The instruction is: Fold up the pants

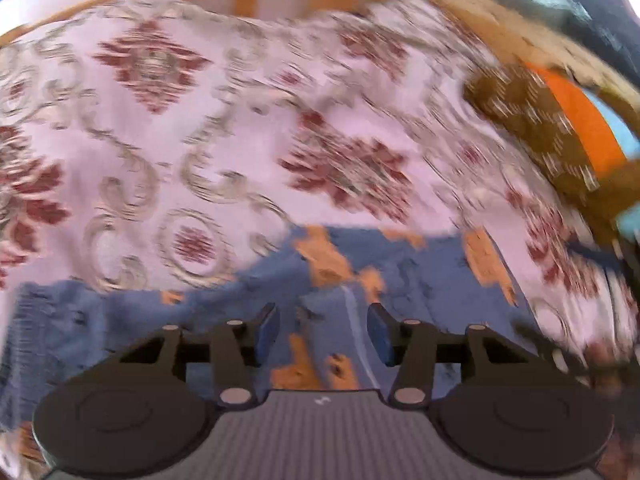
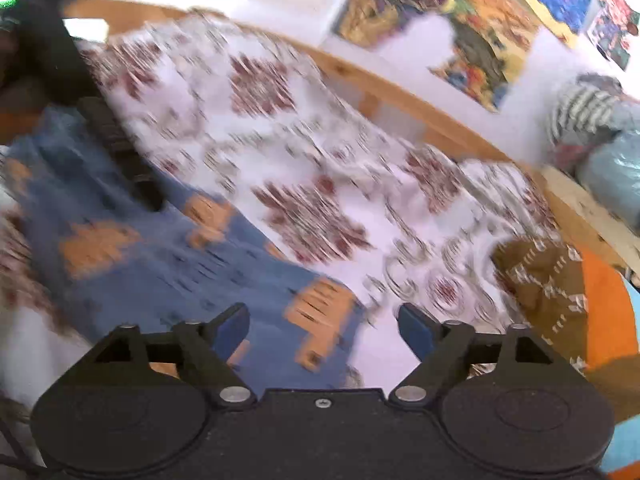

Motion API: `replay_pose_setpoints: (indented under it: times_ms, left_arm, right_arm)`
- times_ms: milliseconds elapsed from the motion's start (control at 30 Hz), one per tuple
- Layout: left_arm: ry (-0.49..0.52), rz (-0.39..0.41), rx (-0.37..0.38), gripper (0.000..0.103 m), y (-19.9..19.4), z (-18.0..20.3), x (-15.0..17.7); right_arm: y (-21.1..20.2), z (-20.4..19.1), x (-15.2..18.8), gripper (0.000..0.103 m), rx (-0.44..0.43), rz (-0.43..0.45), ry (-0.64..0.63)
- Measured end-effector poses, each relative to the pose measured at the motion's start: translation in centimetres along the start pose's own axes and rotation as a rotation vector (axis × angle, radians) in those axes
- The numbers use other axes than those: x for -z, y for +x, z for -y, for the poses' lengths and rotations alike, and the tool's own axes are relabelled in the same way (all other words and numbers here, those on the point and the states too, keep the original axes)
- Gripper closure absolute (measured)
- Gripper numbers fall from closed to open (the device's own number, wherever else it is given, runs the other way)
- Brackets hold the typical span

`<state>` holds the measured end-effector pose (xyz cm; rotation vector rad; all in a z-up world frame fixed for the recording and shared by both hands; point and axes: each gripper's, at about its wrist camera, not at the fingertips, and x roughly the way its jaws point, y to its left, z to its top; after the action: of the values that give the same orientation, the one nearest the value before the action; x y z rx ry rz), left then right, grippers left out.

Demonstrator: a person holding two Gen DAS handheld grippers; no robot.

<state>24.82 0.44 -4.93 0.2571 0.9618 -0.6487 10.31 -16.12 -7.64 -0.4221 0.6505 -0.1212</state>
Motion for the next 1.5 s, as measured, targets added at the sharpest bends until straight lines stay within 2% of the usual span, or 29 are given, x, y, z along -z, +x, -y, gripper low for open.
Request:
replay_pose_setpoints:
  times_ms: [67, 100, 133, 167, 233, 333, 433, 533, 600, 700, 833, 900, 1000, 1067, 1133, 1200, 1300, 1367, 1433, 1500]
  left_arm:
    - [0.087, -0.085, -0.066, 0.047, 1.7, 1.6, 0.2]
    - [0.135, -0.145, -0.126, 0.043, 3.1, 2.3, 0.5]
    - [0.165, -0.186, -0.177, 0.034, 4.3, 2.7, 0.8]
    - [0.178, -0.189, -0.208, 0.029, 4.7, 2.9, 0.9]
    - [0.165, -0.183, -0.212, 0.021, 4.4, 2.6, 0.5]
    - [0.114, -0.188, -0.204, 0.016, 4.2, 1.7, 0.2]
    - [0.056, -0.155, -0.171, 0.016, 3.2, 0.8, -0.1]
    - [-0.013, -0.064, -0.136, 0.014, 1.6, -0.1, -0.7]
    - [-0.059, 0.007, -0.111, 0.013, 0.3, -0.6, -0.9]
    - [-0.147, 0.114, -0.036, 0.011, -2.2, -1.7, -1.0]
    - [-0.32, 0.224, 0.076, 0.01, -5.2, -4.4, 0.3]
    - [-0.387, 0.255, 0.101, 0.01, -6.3, -5.6, 1.1]
    - [-0.437, 0.275, 0.097, 0.01, -7.7, -6.5, 2.5]
    - [-0.445, 0.285, 0.113, 0.009, -8.8, -6.8, 3.4]
    - [-0.44, 0.305, 0.124, 0.007, -10.3, -7.1, 4.1]
    - [-0.407, 0.319, 0.077, 0.002, -11.7, -7.3, 4.1]
    - [-0.356, 0.317, -0.026, 0.001, -13.1, -7.1, 4.0]
    - [-0.34, 0.319, -0.017, 0.001, -13.7, -6.9, 4.1]
    - [-0.342, 0.35, 0.014, 0.0, -14.5, -7.0, 4.4]
    - [-0.357, 0.365, 0.024, 0.0, -15.1, -7.5, 4.5]
  right_arm:
    - [1.5, -0.5, 0.6, 0.005, -0.016, -0.075, -0.031]
    - [2.2, -0.8, 1.0, 0.004, -0.023, -0.108, -0.05]
    - [2.7, -1.1, 1.4, 0.004, -0.024, -0.139, -0.064]
    - [3.1, -1.2, 1.9, 0.003, -0.03, -0.158, -0.067]
    - [3.0, -0.8, 2.6, 0.001, -0.04, -0.16, -0.035]
    - [2.2, 0.8, 2.4, 0.001, -0.119, -0.16, 0.034]
    - [0.7, 1.5, 1.3, 0.001, -0.146, -0.165, 0.029]
    - [-1.0, 0.5, 0.0, 0.001, -0.083, -0.15, -0.094]
    - [-1.5, 0.6, -0.7, 0.001, -0.085, -0.143, -0.109]
    - [-2.8, 2.2, -1.9, 0.001, -0.158, -0.124, 0.036]
    - [-3.5, 5.7, -2.6, 0.001, -0.312, -0.131, 0.367]
    - [-3.3, 7.4, -2.6, 0.001, -0.353, -0.146, 0.537]
    - [-2.9, 8.7, -2.4, 0.001, -0.354, -0.173, 0.668]
    - [-2.6, 8.5, -2.7, 0.001, -0.313, -0.175, 0.636]
    - [-2.2, 7.8, -2.9, 0.001, -0.314, -0.18, 0.602]
    - [-1.8, 7.5, -2.9, 0.001, -0.385, -0.191, 0.687]
    - [-0.7, 7.6, -2.9, 0.001, -0.493, -0.254, 0.906]
    - [0.1, 8.2, -2.6, 0.001, -0.535, -0.293, 1.045]
    - [0.9, 9.0, -2.1, 0.001, -0.521, -0.321, 1.146]
    - [0.9, 9.7, -2.1, 0.001, -0.467, -0.309, 1.127]
